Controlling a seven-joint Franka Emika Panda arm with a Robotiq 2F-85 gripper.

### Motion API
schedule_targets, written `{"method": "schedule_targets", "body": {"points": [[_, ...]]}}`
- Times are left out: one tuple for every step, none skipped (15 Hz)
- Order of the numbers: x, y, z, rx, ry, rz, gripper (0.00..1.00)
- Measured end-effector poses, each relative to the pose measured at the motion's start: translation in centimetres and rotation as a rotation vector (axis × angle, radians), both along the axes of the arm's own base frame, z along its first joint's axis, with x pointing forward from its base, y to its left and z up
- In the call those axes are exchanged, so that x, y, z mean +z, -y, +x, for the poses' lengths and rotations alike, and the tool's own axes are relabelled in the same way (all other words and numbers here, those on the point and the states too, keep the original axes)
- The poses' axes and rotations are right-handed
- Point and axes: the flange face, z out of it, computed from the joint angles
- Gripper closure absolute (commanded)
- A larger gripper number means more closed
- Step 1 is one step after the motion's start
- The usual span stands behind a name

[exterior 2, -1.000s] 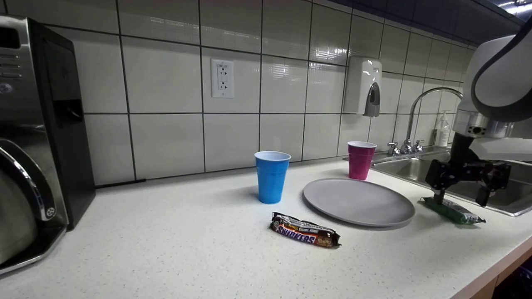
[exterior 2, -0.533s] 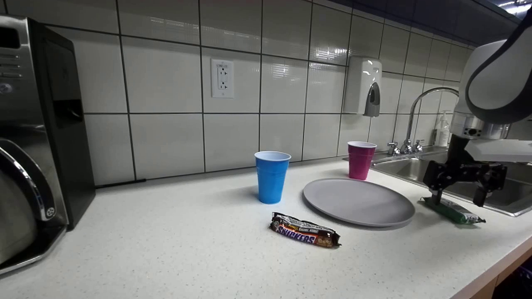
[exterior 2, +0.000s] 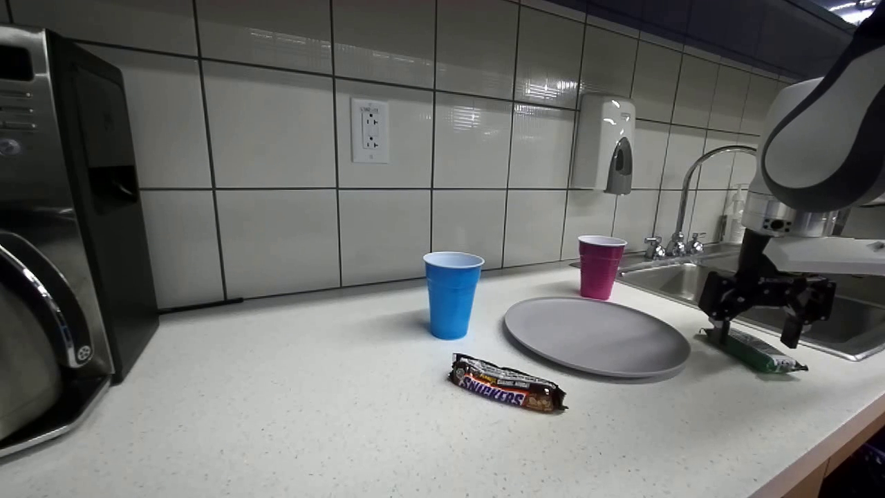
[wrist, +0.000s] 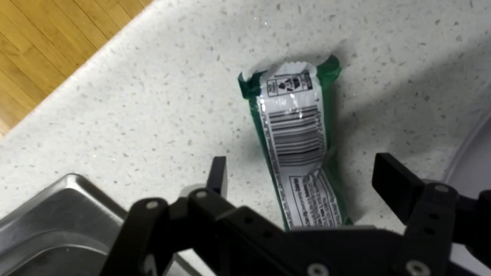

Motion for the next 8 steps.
{"method": "schedule_targets", "body": {"points": [[-0.06, 0.02, 0.06, -0.001, 0.000, 0.001, 0.38], [-0.12, 0.04, 0.13, -0.003, 0.000, 0.001, 0.45], [-0.19, 0.04, 0.19, -0.004, 0.000, 0.002, 0.55], [-0.24, 0.04, 0.26, -0.006, 0.000, 0.003, 0.61], [-0.26, 0.04, 0.32, -0.007, 0.000, 0.004, 0.70], [-0.26, 0.04, 0.36, -0.009, 0.001, 0.004, 0.77], [-0.23, 0.03, 0.40, -0.009, 0.002, 0.004, 0.85], [-0.19, 0.03, 0.45, -0.009, 0.004, 0.004, 0.87]]}}
